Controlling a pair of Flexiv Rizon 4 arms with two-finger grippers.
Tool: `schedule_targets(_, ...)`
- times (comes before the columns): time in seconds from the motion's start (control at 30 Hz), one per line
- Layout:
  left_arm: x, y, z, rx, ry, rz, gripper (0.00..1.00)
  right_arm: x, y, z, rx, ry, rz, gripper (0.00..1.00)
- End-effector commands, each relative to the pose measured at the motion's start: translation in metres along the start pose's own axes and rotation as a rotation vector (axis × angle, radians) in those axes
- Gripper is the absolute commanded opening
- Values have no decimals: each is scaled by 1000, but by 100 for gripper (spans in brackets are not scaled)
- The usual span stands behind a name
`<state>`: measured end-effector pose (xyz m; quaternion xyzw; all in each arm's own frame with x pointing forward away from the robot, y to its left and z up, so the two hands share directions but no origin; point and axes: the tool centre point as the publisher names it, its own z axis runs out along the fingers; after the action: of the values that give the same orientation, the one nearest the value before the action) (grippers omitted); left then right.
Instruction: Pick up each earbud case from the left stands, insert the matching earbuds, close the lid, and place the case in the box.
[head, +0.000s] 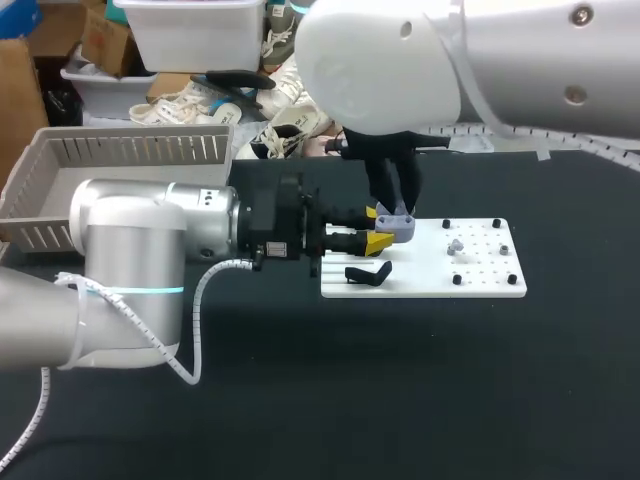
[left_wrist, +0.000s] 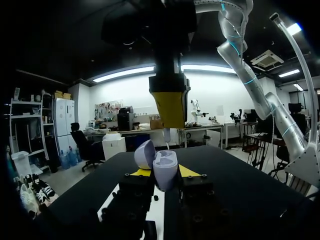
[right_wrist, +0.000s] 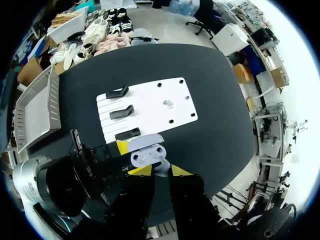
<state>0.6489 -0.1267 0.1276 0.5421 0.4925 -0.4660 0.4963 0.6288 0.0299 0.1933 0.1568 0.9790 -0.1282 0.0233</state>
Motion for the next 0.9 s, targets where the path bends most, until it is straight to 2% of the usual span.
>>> schedule_targets(0.03, 0, -1, 0, -3, -3, 1, 0, 2, -1, 0, -2, -4, 3, 0)
schedule_targets(0.07, 0, -1, 0, -3, -3, 1, 0, 2, -1, 0, -2, -4, 3, 0)
schedule_targets(0.27, 0, -1, 0, -3, -3, 1, 0, 2, 2, -7, -57, 49, 196, 0)
schedule_targets(0.4, 0, -1, 0, -3, -3, 1, 0, 3, 2, -10, -77, 68, 253, 0)
schedule_targets(0.63, 0, -1, 0, -3, -3, 1, 0, 5, 6, -5, -68, 53, 250, 0)
schedule_targets(0.9, 0, -1, 0, -3, -3, 1, 0, 2, 7, 1, -46, -1, 249, 0)
